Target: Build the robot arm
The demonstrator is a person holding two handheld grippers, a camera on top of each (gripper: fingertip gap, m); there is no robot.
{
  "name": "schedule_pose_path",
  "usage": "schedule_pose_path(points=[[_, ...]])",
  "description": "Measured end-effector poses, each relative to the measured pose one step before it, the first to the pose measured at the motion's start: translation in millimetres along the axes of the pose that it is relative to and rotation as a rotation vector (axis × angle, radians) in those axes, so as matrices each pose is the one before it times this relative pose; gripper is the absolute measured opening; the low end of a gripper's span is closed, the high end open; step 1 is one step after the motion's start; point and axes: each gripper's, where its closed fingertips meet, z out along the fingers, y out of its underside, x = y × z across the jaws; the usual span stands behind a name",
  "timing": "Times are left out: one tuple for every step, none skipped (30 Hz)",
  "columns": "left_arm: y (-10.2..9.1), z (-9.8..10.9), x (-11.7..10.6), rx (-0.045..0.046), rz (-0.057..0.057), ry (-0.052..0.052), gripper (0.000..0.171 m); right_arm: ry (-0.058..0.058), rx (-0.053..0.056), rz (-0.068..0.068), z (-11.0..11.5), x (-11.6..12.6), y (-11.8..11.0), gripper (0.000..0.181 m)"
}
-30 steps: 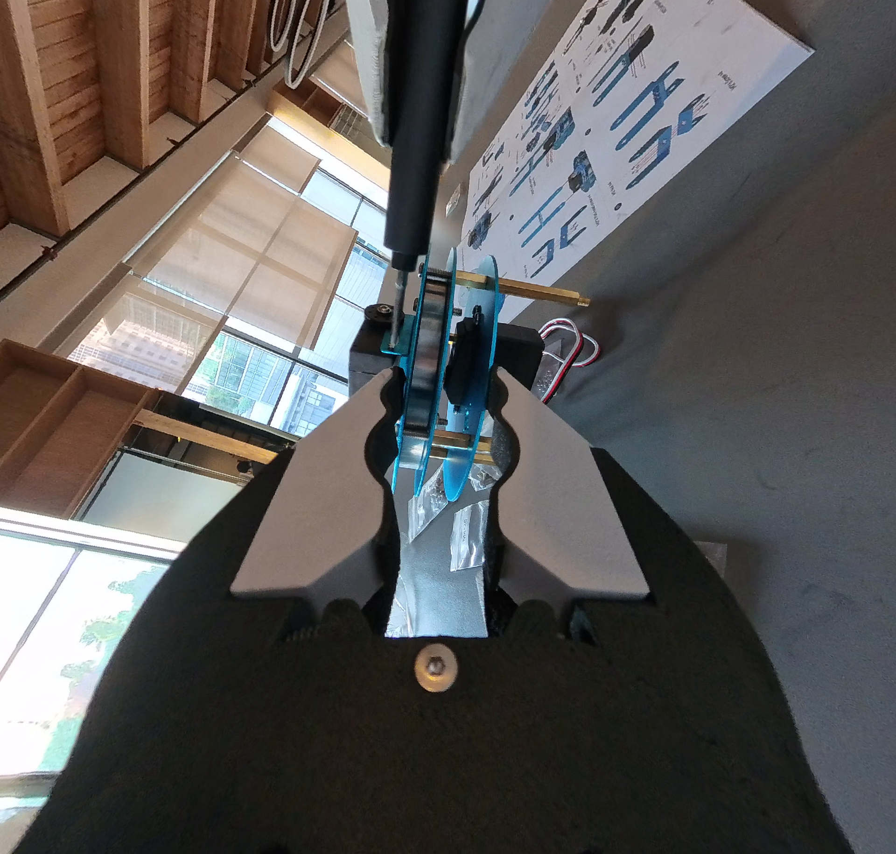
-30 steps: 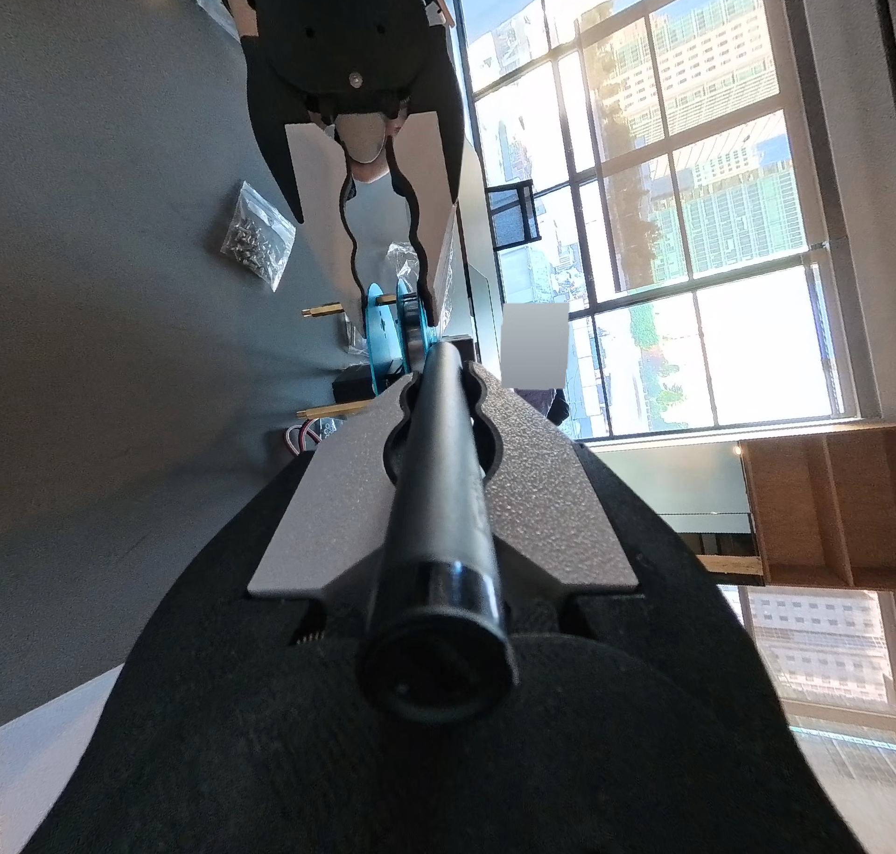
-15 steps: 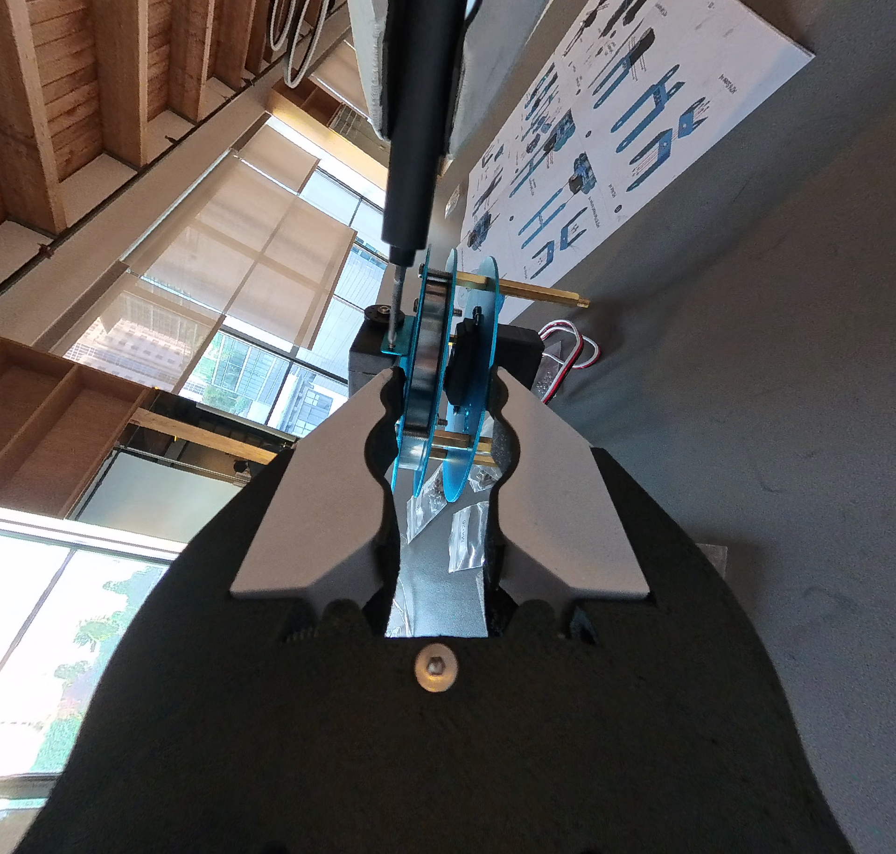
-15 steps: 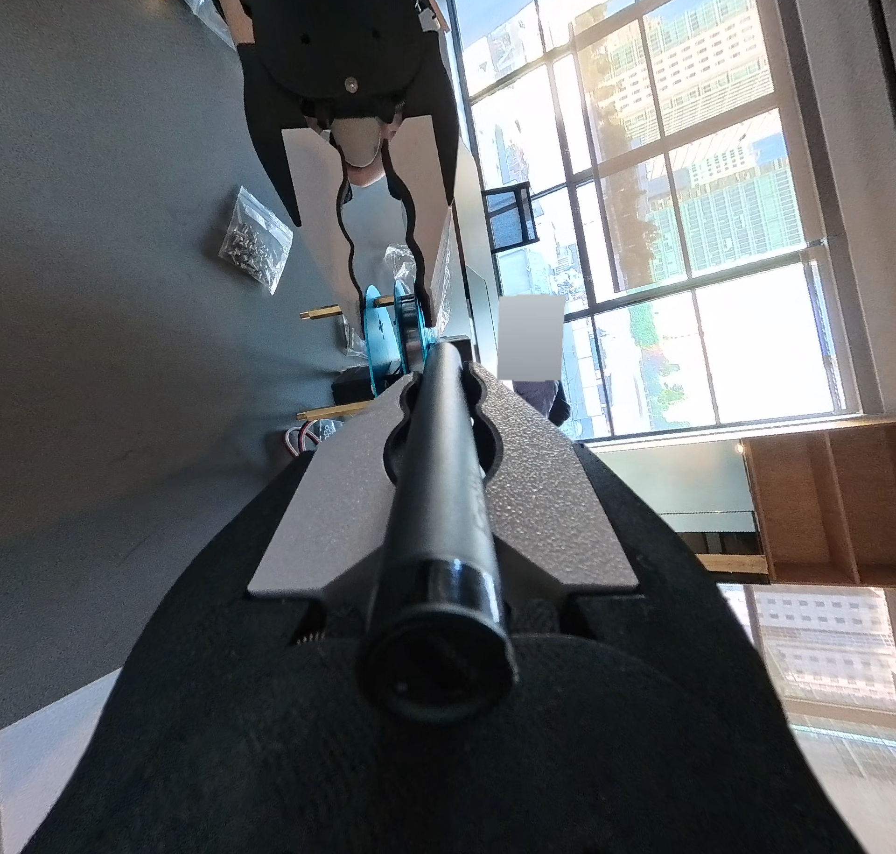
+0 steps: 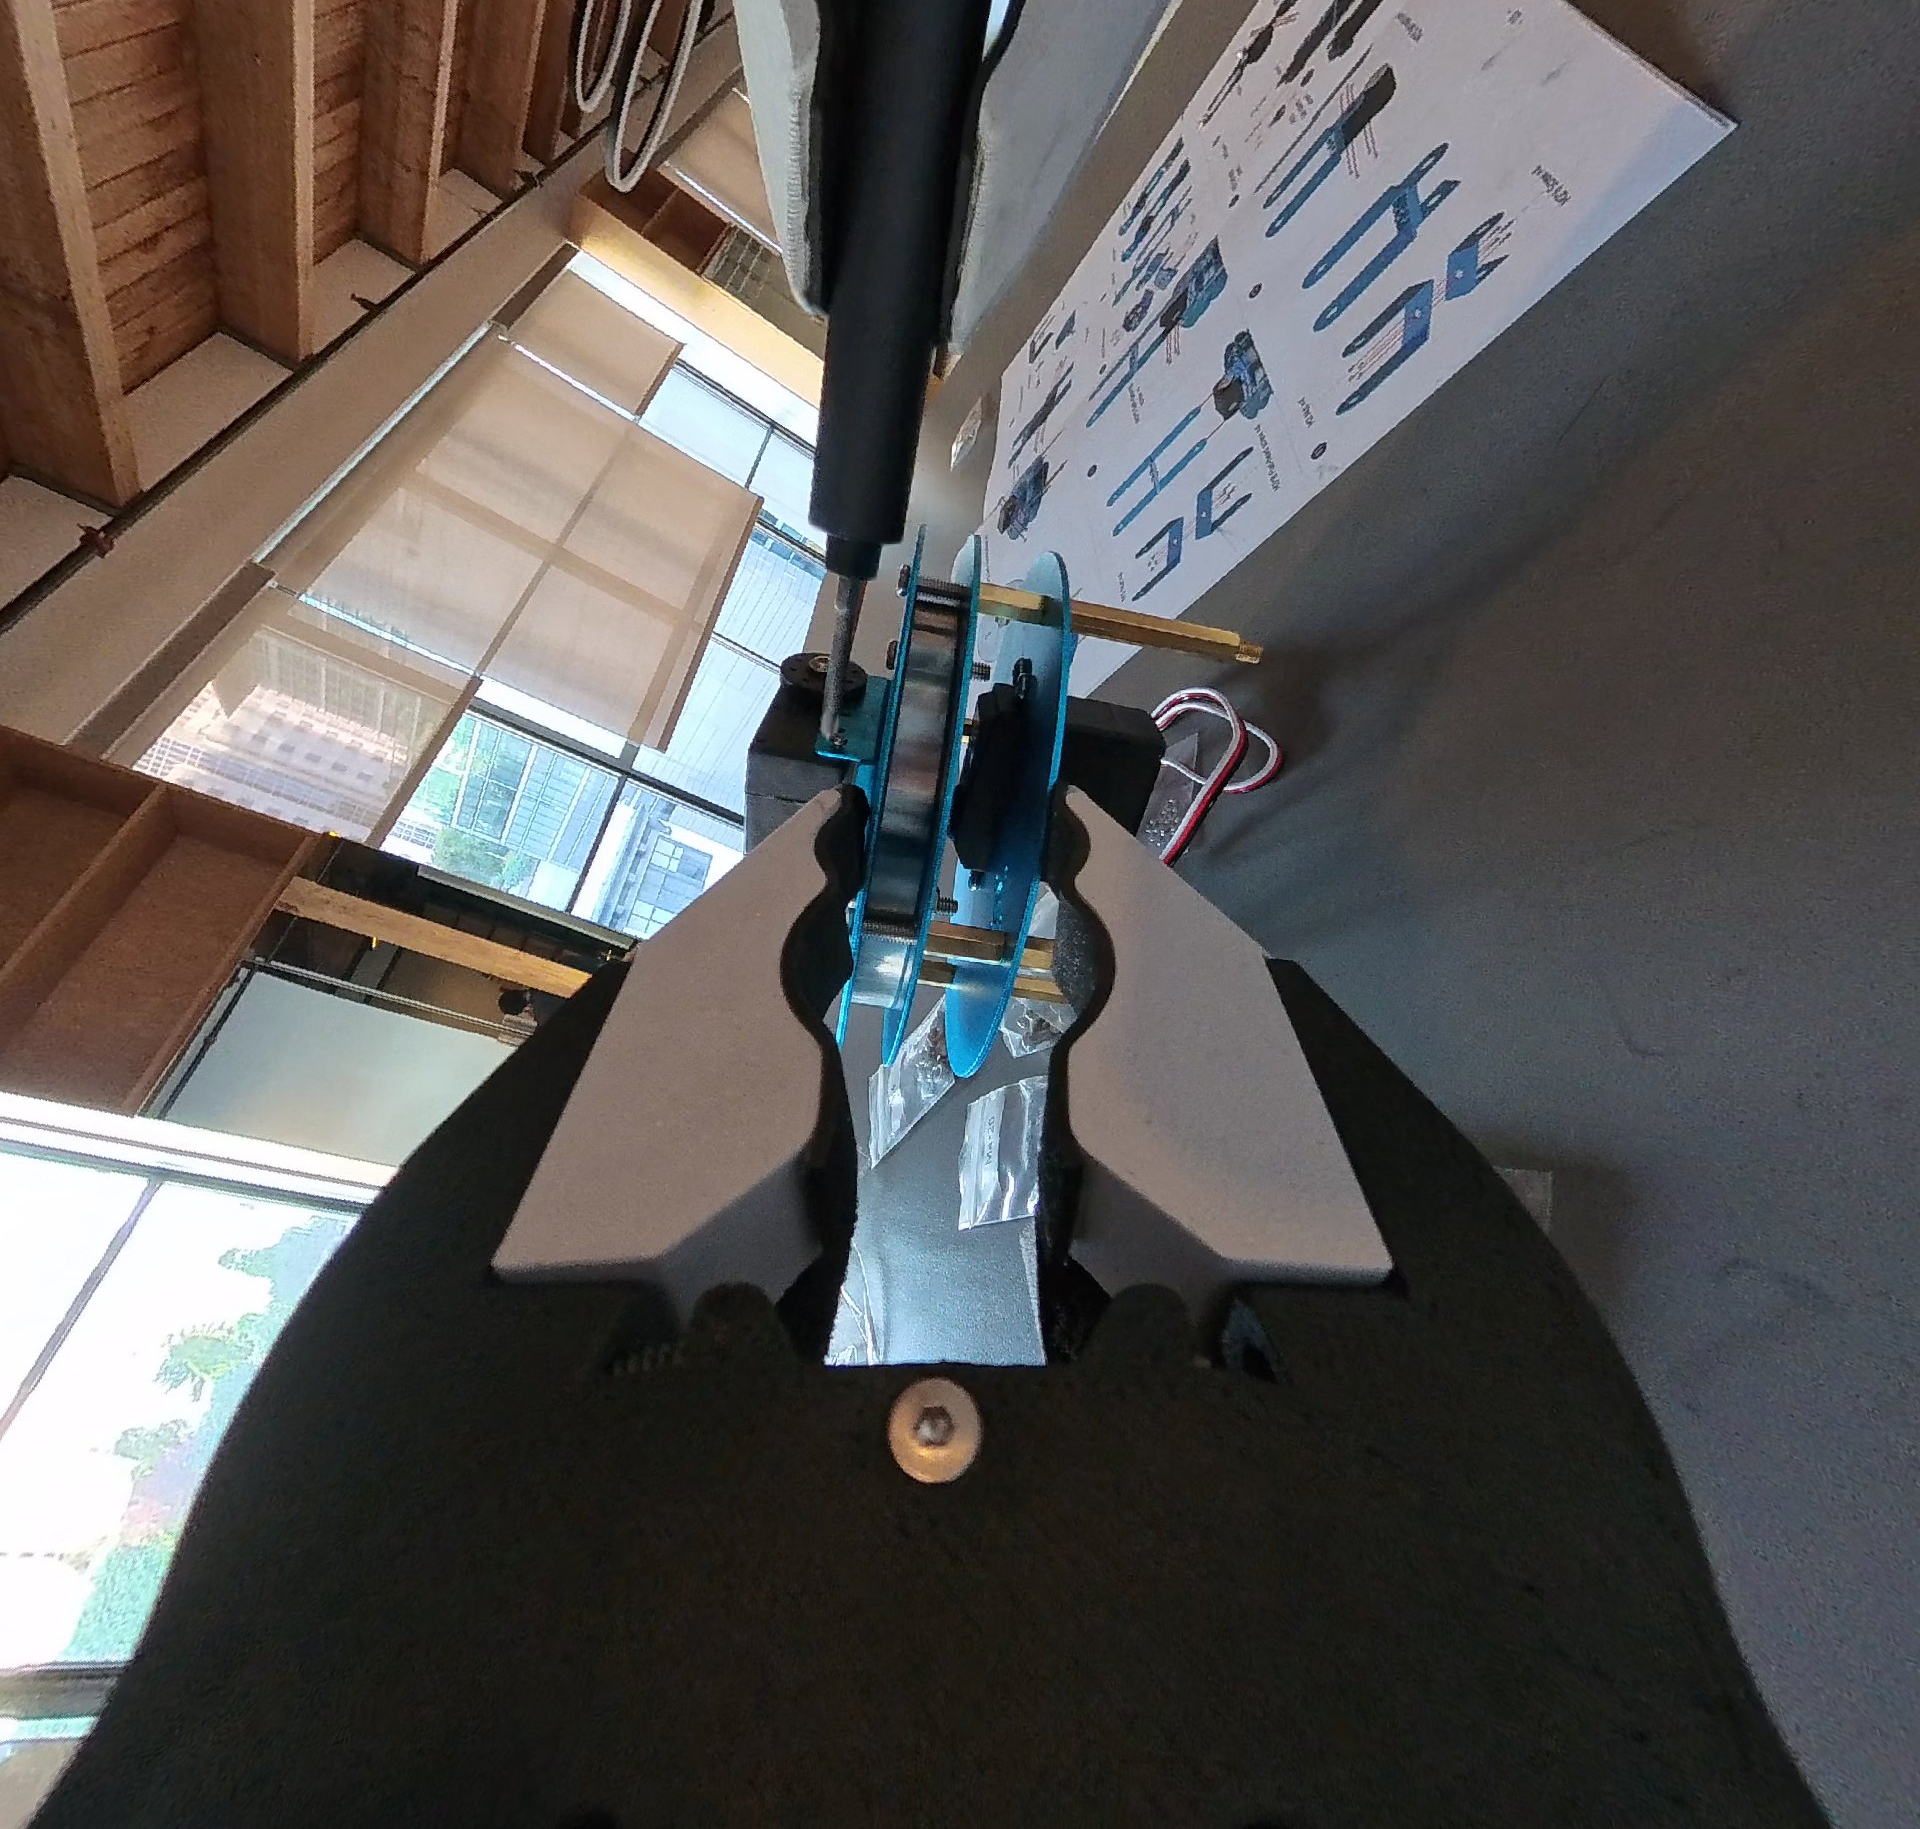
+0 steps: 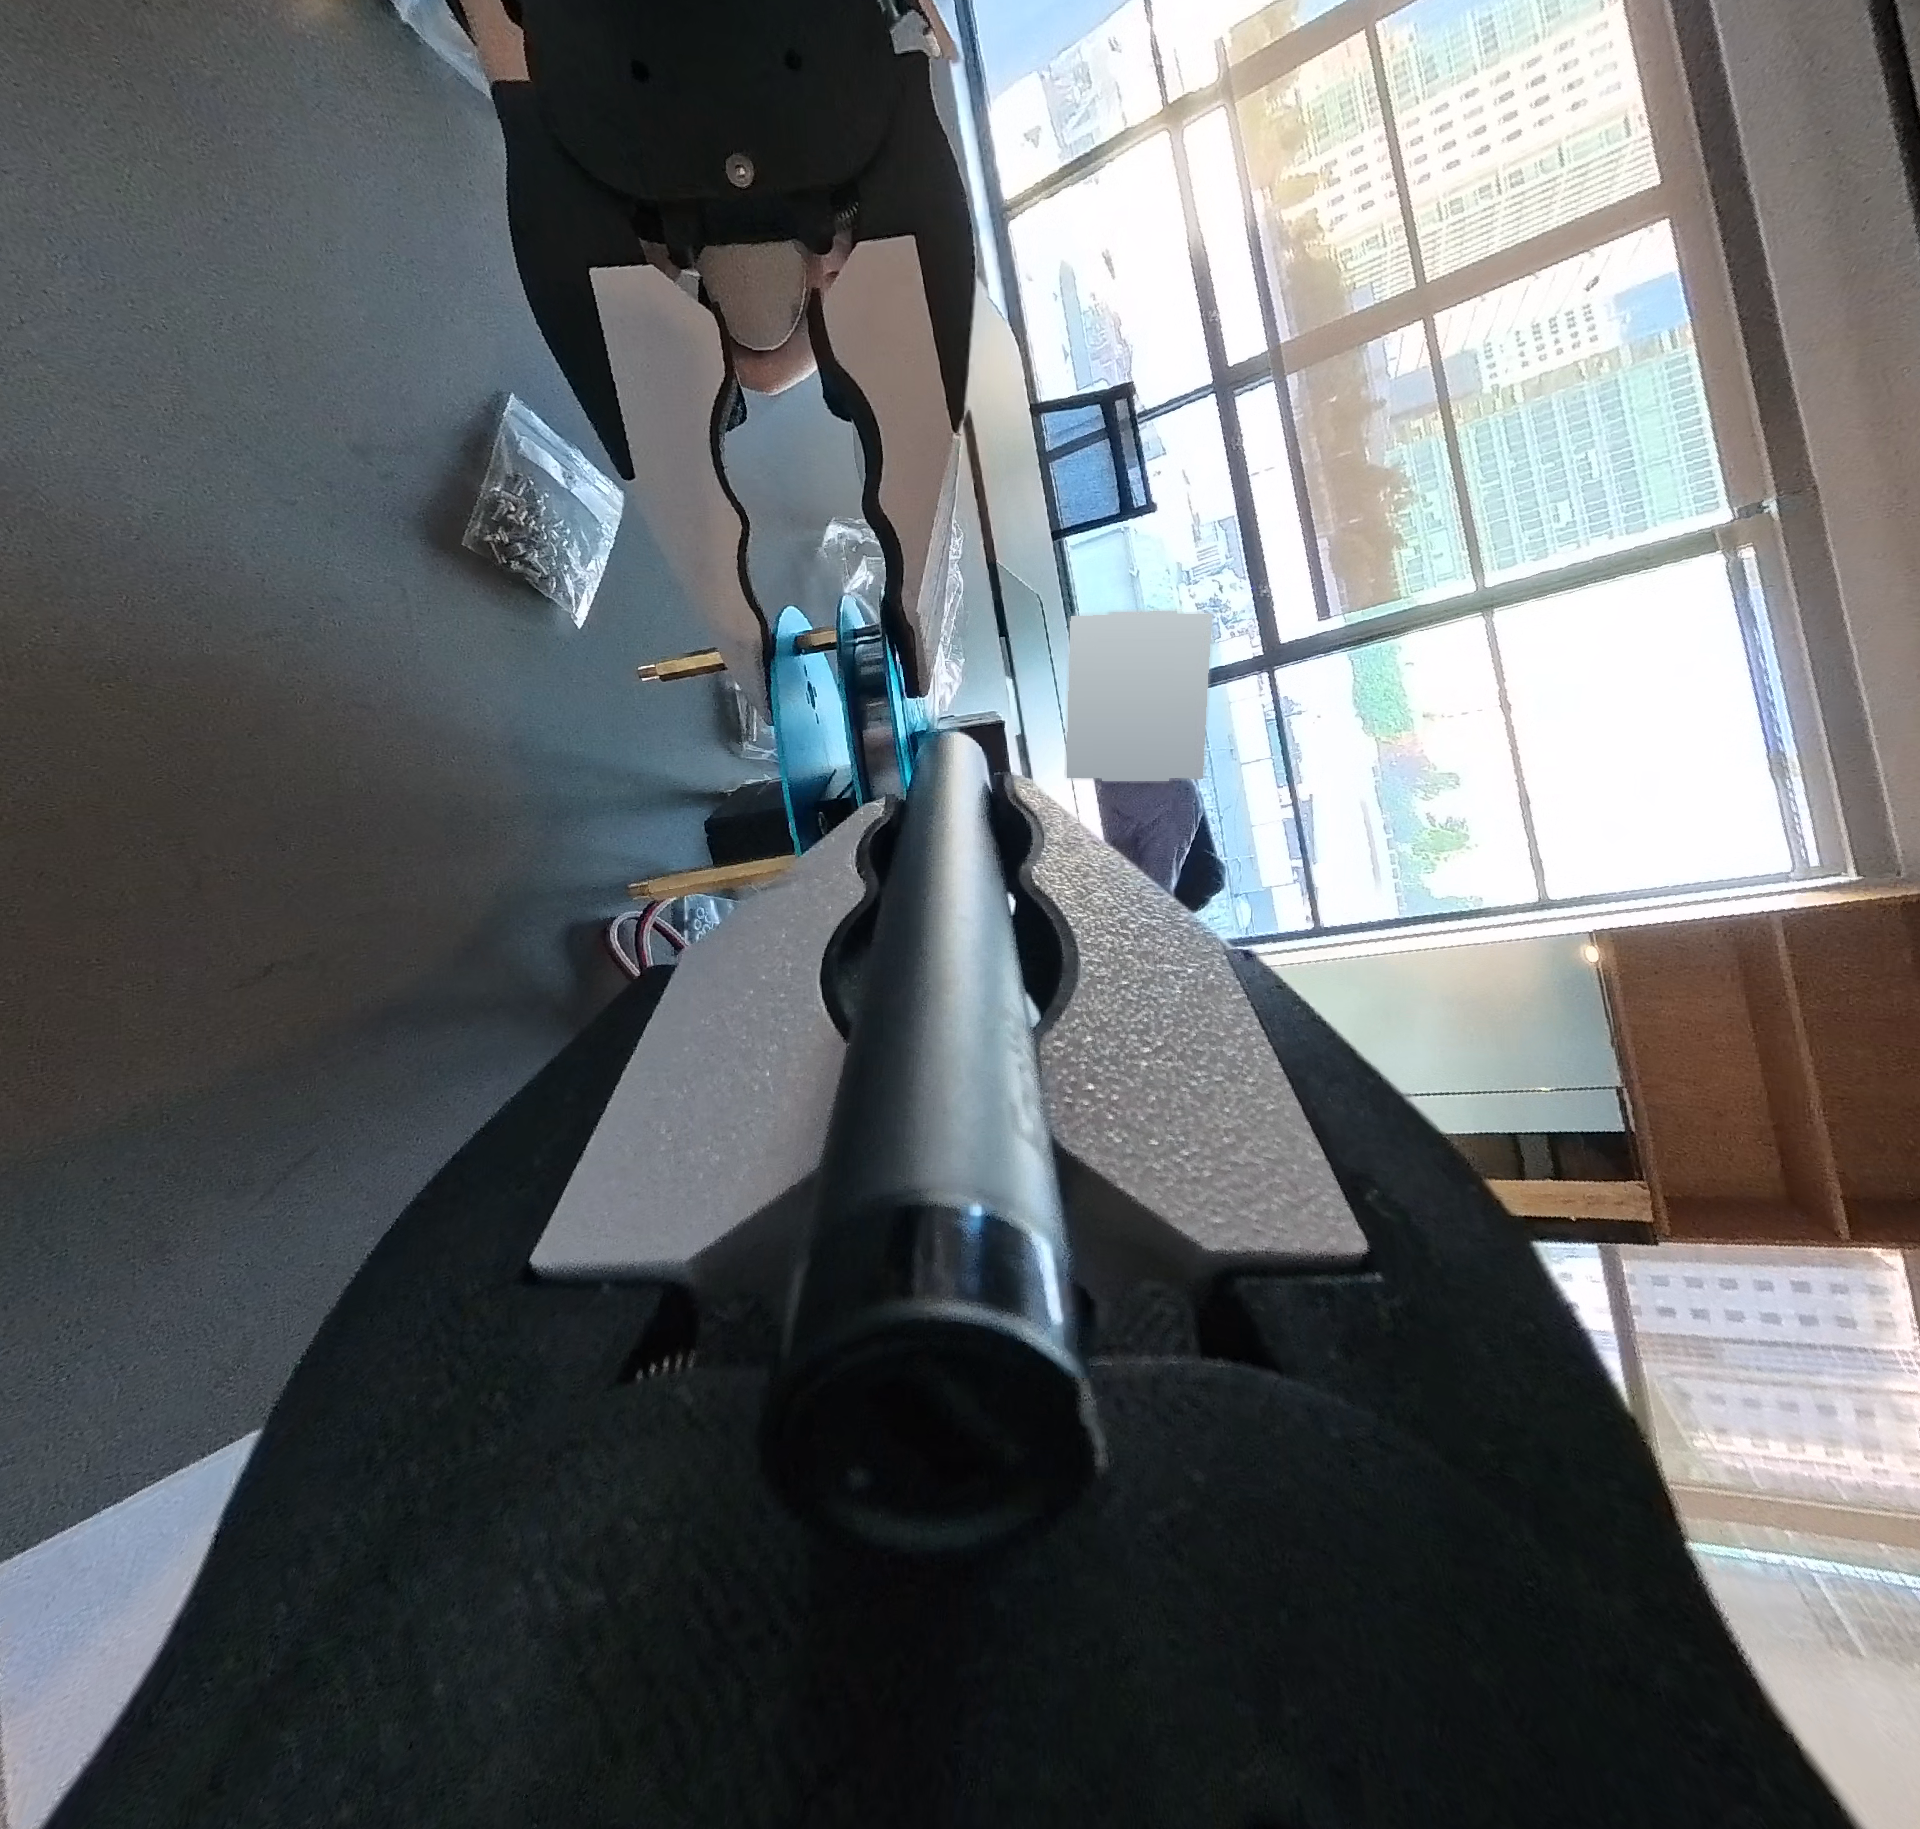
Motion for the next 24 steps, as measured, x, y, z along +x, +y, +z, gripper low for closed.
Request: schedule_pose_path(points=[[-0.08, 0.02, 0.28, 0.00006, 0.0021, 0.0001, 0.033, 0.0011, -0.0009, -0.0011, 0.21, 0.12, 0.19, 0.016], [-0.17, 0.04, 0.12, -0.00014, 0.0006, 0.0004, 0.033, -0.0002, 0.0026, -0.0017, -0.19, -0.21, -0.27, 0.016], [0.03, -0.04, 0.04, 0.00030, -0.0004, 0.0003, 0.033, -0.0005, 0.0001, 0.0016, -0.14, -0.01, -0.04, 0.016], [0.04, 0.08, -0.05, 0.00005, -0.0001, -0.0001, 0.033, 0.0027, -0.0007, 0.0000, -0.24, 0.36, -0.05, 0.016], [0.16, -0.08, -0.18, -0.00018, -0.0008, -0.0003, 0.033, -0.0004, 0.0007, 0.0008, -0.50, -0.01, -0.28, 0.016], [0.10, -0.03, -0.21, -0.00020, -0.0024, 0.0002, 0.033, -0.0016, -0.0008, 0.0027, -0.42, -0.17, -0.11, 0.016], [0.05, 0.06, -0.13, 0.00002, -0.0019, 0.0001, 0.033, 0.0035, 0.0006, 0.0011, -0.45, 0.33, -0.19, 0.016], [0.05, 0.16, -0.23, 0.00035, -0.0015, 0.0000, 0.033, -0.0007, 0.0015, 0.0013, -0.23, -0.30, -0.24, 0.016], [0.02, 0.02, -0.02, 0.00027, -0.0014, 0.0003, 0.033, -0.0027, -0.0015, 0.0005, 0.10, -0.62, 0.36, 0.016], [-0.11, 0.10, -0.02, -0.00015, -0.0013, 0.0004, 0.033, 0.0013, -0.0026, -0.0031, 0.31, -0.14, 0.57, 0.016], [-0.05, 0.04, 0.16, 0.00032, 0.0010, -0.0001, 0.033, 0.0011, -0.0031, -0.0037, 0.49, -0.21, 0.84, 0.016], [-0.16, 0.05, 0.18, -0.00022, 0.0023, -0.0001, 0.033, -0.0007, -0.0009, 0.0009, 0.56, -0.17, 0.45, 0.016], [-0.08, -0.01, 0.13, 0.00055, 0.0009, -0.0013, 0.033, 0.0003, 0.0047, 0.0029, 0.14, 0.04, -0.56, 0.016], [0.06, -0.09, -0.11, 0.00059, -0.0004, -0.0005, 0.033, -0.0002, 0.0012, 0.0029, 0.15, -0.01, -0.20, 0.016], [0.02, 0.09, -0.09, -0.00019, -0.0025, 0.0017, 0.033, -0.0033, -0.0044, 0.0016, 0.37, -0.34, 0.67, 0.016], [0.04, 0.08, -0.15, -0.00035, -0.0028, 0.0011, 0.033, 0.0009, 0.0001, -0.0033, 0.11, -0.14, 0.10, 0.016], [0.01, -0.02, -0.01, 0.00035, 0.0014, -0.0009, 0.033, 0.0033, 0.0006, -0.0028, 0.15, 0.30, 0.07, 0.016], [0.09, 0.01, -0.14, 0.00066, 0.0011, -0.0014, 0.033, 0.0000, 0.0006, 0.0019, 0.16, 0.06, -0.25, 0.016], [-0.01, -0.11, 0.09, -0.00019, -0.0019, 0.0011, 0.033, -0.0014, 0.0012, -0.0006, 0.14, -0.19, -0.30, 0.016], [0.09, 0.01, -0.06, 0.00019, -0.0015, 0.0011, 0.033, -0.0027, 0.0003, -0.0042, 0.05, -0.17, 0.00, 0.016], [-0.03, -0.01, -0.03, 0.00072, 0.0003, 0.0002, 0.033, -0.0032, -0.0017, -0.0090, 0.03, -0.12, 0.47, 0.016], [-0.02, 0.11, -0.01, 0.00051, 0.0006, 0.0006, 0.033, -0.0043, 0.0010, -0.0171, -0.19, -0.20, 0.30, 0.016], [-0.14, 0.09, 0.15, -0.00034, -0.0011, 0.0006, 0.033, -0.0041, 0.0024, -0.0188, -0.19, 0.01, 0.34, 0.016], [-0.09, 0.19, -0.14, -0.00088, -0.0007, -0.0012, 0.033, -0.0012, 0.0004, -0.0004, -0.01, 0.99, 0.60, 0.016]])
